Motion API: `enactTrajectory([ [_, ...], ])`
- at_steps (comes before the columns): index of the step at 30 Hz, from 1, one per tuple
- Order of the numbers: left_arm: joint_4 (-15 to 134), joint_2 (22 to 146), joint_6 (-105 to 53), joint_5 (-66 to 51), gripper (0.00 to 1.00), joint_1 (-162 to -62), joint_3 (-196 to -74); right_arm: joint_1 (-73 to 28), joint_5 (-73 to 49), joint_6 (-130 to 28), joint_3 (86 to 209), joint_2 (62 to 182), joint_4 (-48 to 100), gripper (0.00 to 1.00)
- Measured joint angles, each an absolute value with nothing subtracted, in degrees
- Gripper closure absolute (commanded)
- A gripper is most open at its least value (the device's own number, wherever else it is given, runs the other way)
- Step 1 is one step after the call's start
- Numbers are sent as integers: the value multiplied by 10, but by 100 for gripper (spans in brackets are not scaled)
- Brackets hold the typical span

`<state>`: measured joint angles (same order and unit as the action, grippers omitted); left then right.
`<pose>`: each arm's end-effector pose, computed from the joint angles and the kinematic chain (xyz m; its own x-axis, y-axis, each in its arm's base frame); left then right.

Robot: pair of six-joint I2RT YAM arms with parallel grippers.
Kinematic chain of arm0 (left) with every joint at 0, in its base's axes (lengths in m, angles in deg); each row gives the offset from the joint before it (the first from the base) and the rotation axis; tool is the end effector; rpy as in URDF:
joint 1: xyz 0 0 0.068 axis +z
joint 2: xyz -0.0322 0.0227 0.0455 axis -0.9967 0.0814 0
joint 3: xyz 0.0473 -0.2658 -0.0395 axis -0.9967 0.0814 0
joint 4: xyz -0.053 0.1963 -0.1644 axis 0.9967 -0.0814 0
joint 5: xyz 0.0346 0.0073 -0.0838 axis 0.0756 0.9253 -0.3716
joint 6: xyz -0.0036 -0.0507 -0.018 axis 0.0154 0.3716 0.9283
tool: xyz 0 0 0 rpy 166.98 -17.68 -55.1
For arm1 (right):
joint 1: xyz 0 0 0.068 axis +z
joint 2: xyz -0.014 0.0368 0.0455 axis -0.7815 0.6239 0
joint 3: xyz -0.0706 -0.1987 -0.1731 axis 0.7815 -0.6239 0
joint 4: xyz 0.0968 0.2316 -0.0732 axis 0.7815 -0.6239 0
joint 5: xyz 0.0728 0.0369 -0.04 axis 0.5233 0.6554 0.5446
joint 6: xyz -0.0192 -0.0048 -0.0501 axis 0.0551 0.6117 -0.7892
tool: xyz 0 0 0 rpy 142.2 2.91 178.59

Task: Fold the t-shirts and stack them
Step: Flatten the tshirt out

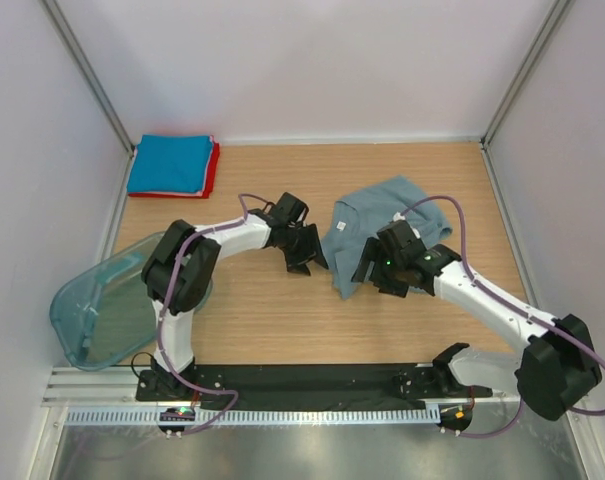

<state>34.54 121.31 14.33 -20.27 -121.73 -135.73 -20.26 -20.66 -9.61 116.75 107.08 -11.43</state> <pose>0.3121 -0.2459 0.1501 -0.9822 -0.1854 -0.0311 -0.1370 0.8193 -0.5567 0.1887 0.1134 0.2296 -0.8685 0.3450 -0.3559 0.2041 0.9033 0.3774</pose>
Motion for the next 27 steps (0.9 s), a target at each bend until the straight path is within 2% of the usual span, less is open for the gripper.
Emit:
enactTrajectory([
  [6, 369, 1229, 140, -207, 44, -1217, -1374, -160, -215, -116, 1161, 1147, -40, 20],
  [9, 378, 1241, 136, -207, 49, -1217, -1387, -146, -222, -123, 1156, 1168, -16, 20],
  [12, 388, 1252, 138, -208, 67, -1217, -1394, -139, -230, -127, 1156, 1191, 5, 21],
  [13, 392, 1258, 142, -211, 81, -1217, -1395, -138, -233, -128, 1157, 1201, 11, 21],
  [14, 394, 1261, 148, -215, 86, -1217, -1396, -138, -236, -128, 1157, 1212, 15, 22],
  [15, 396, 1266, 149, -214, 95, -1217, -1398, -138, -239, -128, 1157, 1223, 19, 25],
  [17, 400, 1271, 154, -219, 100, -1216, -1400, -138, -243, -128, 1157, 1242, 23, 40],
  [18, 400, 1271, 154, -219, 100, -1216, -1401, -138, -247, -131, 1157, 1250, 23, 60],
  [20, 399, 1271, 159, -221, 100, -1214, -1405, -138, -256, -138, 1158, 1253, 14, 79],
  [21, 398, 1271, 164, -222, 100, -1213, -1408, -139, -266, -143, 1163, 1250, 1, 99],
  [25, 371, 1240, 182, -221, 100, -1198, -1410, -148, -321, -157, 1228, 1211, -98, 99],
  [27, 333, 1203, 182, -208, 100, -1184, -1420, -156, -365, -161, 1307, 1186, -176, 99],
])
